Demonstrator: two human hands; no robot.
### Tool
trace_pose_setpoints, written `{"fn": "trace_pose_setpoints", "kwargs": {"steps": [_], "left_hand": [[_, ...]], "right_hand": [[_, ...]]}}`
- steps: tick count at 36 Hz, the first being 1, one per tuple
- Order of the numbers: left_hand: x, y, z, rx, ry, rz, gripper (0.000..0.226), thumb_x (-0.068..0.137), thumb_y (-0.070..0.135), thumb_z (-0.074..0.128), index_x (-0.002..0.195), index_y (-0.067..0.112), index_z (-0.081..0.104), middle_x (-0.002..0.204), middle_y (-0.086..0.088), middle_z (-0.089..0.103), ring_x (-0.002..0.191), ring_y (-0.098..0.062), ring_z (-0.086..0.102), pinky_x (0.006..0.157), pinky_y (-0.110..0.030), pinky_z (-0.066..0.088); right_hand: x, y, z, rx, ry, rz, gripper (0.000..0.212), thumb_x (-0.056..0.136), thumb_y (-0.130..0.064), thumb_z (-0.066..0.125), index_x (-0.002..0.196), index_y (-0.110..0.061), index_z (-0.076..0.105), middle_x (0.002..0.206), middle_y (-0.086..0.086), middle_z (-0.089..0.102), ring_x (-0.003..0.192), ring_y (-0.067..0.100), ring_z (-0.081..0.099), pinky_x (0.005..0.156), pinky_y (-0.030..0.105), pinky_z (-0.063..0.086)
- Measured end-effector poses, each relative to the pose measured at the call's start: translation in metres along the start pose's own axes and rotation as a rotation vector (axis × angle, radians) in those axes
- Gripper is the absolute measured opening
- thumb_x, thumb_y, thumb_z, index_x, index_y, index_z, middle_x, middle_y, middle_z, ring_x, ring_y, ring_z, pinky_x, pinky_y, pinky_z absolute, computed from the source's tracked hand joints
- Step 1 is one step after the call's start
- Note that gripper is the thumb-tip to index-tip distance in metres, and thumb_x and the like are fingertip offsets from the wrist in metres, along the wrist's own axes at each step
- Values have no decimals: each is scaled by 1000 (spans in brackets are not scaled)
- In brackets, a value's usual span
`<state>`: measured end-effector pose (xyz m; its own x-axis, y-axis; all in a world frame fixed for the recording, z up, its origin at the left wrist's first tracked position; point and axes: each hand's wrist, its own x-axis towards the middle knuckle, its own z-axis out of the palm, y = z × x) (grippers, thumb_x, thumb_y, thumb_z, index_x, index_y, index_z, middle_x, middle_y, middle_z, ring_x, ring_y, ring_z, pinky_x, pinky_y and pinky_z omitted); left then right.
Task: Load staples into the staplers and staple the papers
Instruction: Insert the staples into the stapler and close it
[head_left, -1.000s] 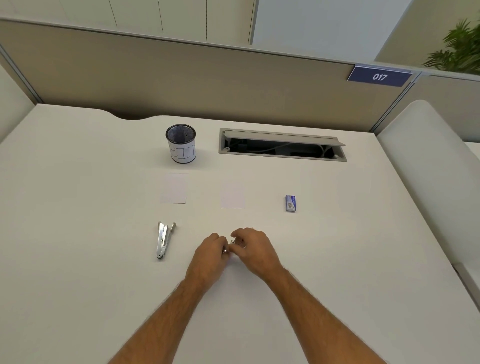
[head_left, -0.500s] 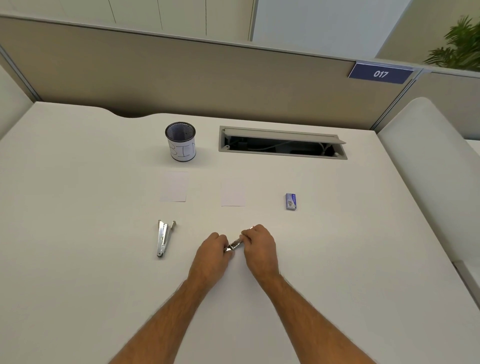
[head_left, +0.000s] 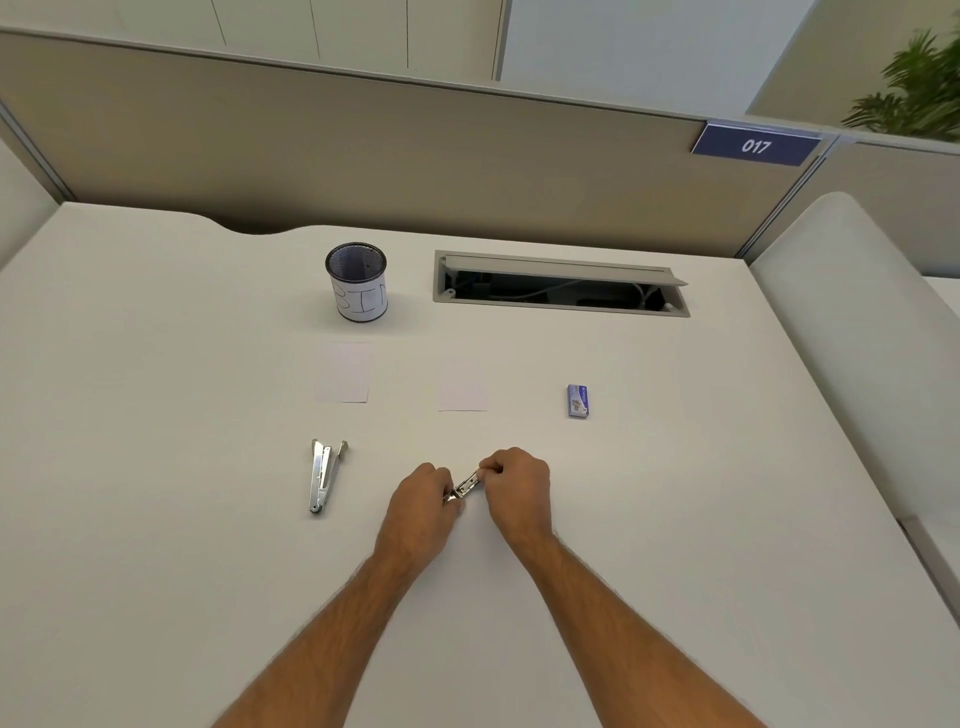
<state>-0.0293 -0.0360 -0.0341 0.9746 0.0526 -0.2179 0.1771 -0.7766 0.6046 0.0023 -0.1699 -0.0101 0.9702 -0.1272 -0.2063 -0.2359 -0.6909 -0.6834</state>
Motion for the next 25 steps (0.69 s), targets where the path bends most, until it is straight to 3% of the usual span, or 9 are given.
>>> {"fn": "trace_pose_setpoints", "kwargs": {"steps": [3,9,15,25], "left_hand": [[0,-1,1,-4,0,-14,21,91,25,71,79,17,55,86,1,56,76,-19,53,63,-28,36],[1,1,-1,-7,-2,-21,23,89,25,71,76,15,55,79,3,52,71,-18,50,59,-28,34],[0,1,-3,-11,-13,-6,24,89,24,70,73,17,53,76,5,50,71,-18,49,55,-25,30],[-1,2,0,-19,12,-8,19,90,24,68,80,9,61,84,-1,57,75,-20,55,65,-31,42]], "right_hand": [[0,3,0,13,-21,-10,18,91,-4,61,96,-6,78,97,2,76,87,15,68,77,22,51],[2,-1,1,-37,-65,-10,18,86,-3,60,89,-8,77,90,1,73,82,19,66,73,30,53],[10,-7,-3,97,-51,161,21,73,6,62,75,-8,77,77,2,75,77,21,71,70,34,58],[-3,-5,9,82,16,182,21,80,4,55,77,-7,73,78,1,74,69,16,66,60,27,51]]}}
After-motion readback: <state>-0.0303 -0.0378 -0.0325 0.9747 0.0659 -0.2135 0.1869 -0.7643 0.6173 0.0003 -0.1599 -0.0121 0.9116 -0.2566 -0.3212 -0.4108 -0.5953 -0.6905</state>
